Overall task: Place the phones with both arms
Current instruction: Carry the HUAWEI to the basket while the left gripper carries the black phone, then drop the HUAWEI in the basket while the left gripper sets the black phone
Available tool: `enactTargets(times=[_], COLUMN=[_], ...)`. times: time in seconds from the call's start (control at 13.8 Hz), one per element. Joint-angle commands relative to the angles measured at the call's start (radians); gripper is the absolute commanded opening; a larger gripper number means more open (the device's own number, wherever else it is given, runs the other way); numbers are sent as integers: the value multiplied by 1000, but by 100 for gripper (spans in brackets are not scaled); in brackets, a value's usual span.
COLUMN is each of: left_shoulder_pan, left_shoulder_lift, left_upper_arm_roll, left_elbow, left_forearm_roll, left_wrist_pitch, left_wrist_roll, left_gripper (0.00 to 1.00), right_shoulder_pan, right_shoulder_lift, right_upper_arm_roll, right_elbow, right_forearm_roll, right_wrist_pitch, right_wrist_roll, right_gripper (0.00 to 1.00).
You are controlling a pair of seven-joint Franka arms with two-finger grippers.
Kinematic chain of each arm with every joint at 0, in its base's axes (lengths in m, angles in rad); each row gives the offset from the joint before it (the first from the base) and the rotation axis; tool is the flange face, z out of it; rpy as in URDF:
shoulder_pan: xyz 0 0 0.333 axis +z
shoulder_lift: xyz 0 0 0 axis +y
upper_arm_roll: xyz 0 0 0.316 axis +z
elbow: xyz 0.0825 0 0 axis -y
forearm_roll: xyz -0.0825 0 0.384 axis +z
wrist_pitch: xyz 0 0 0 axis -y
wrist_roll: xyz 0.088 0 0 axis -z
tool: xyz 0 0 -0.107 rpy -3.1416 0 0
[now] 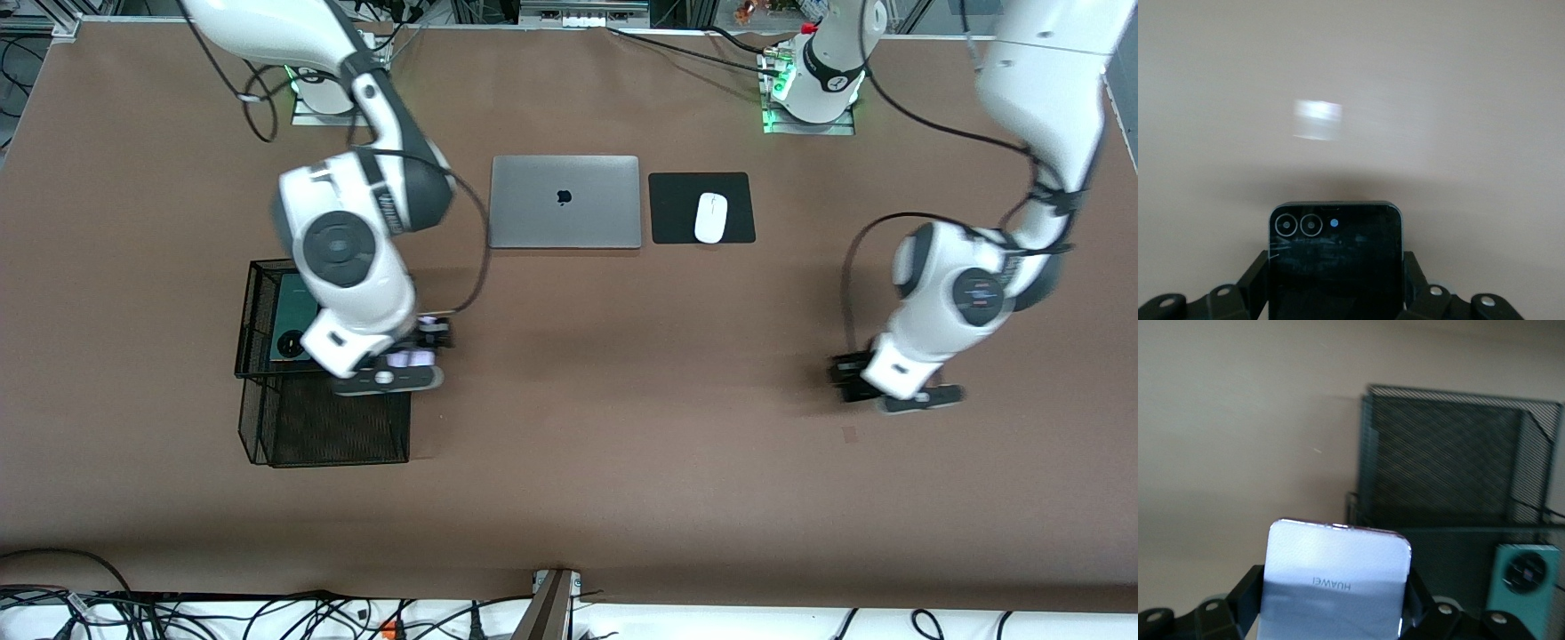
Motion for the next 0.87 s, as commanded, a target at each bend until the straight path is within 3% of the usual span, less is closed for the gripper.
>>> enactTargets(times=[0.0,0.22,0.43,0.58,0.79], left_shoulder_pan=[-165,-320,-463,-575,-710], left_shoulder_lift=[64,96,123,175,263], left_upper_arm_roll=[15,15,17,31,74], left_elbow=[100,160,212,278,402], left_forearm_roll=[-24,-24,-24,-16,-14], left_wrist_pitch=[-30,-36,-36,-37,-80], left_wrist_roll=[-138,-262,-309,-361,-433], left_gripper=[0,0,0,0,0], right_shoulder_pan=[16,14,14,14,13], right_shoulder_lift=[-155,-258,-287,-293,-292], right_upper_arm_roll=[-43,-82,-99,-99,-100], right_elbow=[-270,-489,-619,-663,-666], right_forearm_roll=[8,9,17,29,60], right_wrist_pitch=[104,264,381,457,465], right_wrist_roll=[-42,-90,-93,-95,-95], right_gripper=[0,0,0,0,0])
